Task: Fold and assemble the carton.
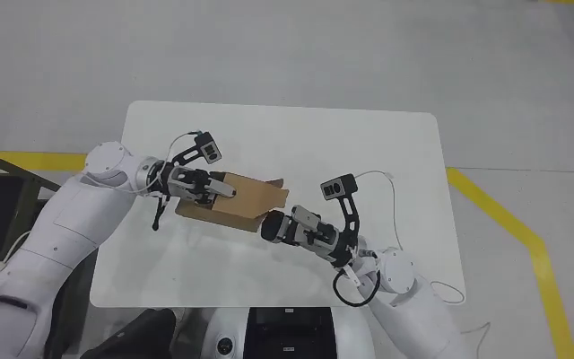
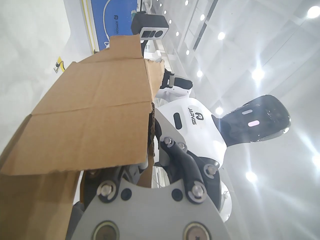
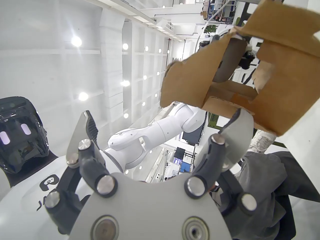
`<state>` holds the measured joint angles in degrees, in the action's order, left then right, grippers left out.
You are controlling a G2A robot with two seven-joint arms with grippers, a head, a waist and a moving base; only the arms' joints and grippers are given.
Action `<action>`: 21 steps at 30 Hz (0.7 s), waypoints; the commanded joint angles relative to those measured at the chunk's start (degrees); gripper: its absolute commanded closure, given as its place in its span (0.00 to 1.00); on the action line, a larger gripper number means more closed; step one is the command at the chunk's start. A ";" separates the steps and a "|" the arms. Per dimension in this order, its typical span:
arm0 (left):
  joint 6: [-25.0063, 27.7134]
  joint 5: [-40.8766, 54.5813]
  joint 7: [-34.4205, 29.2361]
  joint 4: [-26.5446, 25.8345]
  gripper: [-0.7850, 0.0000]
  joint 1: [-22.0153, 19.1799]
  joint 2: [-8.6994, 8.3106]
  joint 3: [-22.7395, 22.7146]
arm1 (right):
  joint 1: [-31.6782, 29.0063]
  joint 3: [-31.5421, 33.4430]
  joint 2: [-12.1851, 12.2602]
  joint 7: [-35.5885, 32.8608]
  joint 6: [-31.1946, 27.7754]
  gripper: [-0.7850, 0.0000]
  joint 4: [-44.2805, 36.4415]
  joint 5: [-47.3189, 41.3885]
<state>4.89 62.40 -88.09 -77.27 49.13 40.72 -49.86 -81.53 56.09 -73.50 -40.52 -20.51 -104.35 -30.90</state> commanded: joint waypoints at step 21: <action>-2.16 0.00 0.09 -1.84 1.00 1.39 0.25 -1.08 | -0.47 1.04 0.09 -0.62 -1.63 0.00 -0.52 -2.32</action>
<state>2.85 62.27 -88.00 -79.19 50.49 40.97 -50.86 -81.61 56.34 -73.54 -41.27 -21.98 -104.79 -33.10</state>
